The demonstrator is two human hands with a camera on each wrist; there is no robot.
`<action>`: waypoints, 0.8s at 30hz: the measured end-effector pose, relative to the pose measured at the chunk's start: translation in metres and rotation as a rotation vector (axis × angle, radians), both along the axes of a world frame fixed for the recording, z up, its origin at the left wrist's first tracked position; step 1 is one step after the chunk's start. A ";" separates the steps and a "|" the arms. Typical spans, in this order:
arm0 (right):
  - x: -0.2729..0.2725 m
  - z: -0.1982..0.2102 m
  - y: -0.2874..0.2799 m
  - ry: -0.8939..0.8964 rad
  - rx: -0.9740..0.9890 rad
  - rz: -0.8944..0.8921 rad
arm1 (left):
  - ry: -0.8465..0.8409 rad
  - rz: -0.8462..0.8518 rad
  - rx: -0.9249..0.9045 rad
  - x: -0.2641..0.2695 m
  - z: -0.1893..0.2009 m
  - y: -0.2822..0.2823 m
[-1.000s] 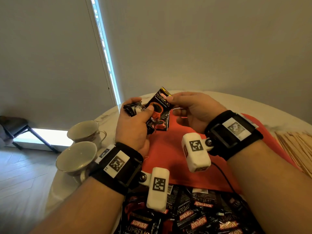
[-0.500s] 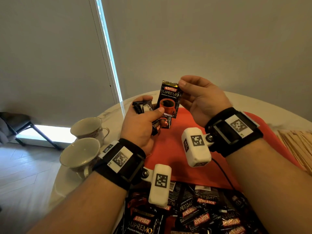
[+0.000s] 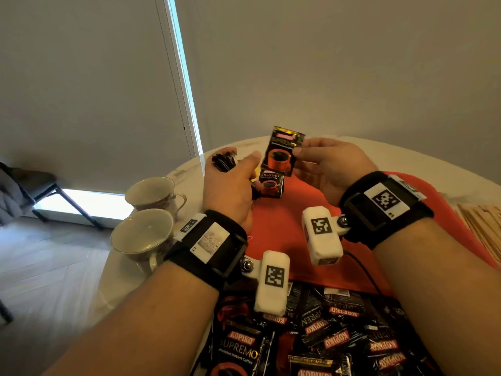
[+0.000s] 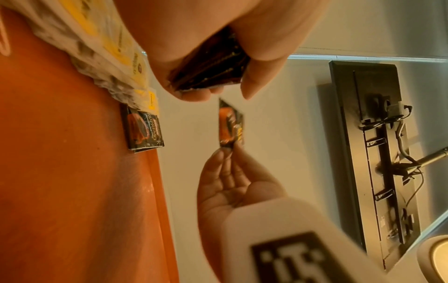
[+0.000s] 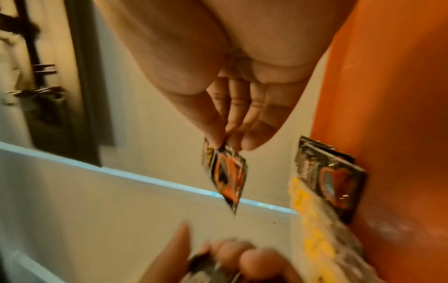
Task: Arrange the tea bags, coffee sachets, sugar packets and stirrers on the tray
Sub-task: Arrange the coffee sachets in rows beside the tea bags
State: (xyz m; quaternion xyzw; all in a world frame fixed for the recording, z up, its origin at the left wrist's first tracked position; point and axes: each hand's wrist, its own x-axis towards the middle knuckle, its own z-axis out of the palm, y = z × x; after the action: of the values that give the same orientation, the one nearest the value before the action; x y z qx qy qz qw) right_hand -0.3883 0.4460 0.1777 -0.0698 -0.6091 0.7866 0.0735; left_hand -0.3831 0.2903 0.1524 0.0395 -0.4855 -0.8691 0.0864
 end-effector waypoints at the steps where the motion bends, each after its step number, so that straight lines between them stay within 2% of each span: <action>1: -0.002 -0.005 0.002 -0.054 -0.010 -0.011 | -0.014 0.022 0.012 -0.001 0.000 -0.002; 4: -0.009 -0.023 0.003 -0.253 0.107 0.020 | -0.030 0.058 0.071 -0.004 0.002 -0.007; 7: -0.017 -0.031 -0.002 -0.347 0.274 0.032 | -0.062 0.069 0.122 -0.005 0.001 -0.009; 12: -0.026 -0.029 -0.008 -0.421 0.391 0.028 | -0.090 0.097 0.162 -0.005 0.001 -0.008; 24: -0.040 -0.035 -0.008 -0.480 0.496 -0.011 | -0.119 0.070 0.137 -0.005 0.004 -0.007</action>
State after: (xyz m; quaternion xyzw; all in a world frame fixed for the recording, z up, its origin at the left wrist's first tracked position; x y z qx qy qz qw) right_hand -0.4283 0.4377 0.1429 -0.2361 -0.7813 0.5754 -0.0530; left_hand -0.3880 0.2833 0.1560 0.1138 -0.4273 -0.8929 0.0848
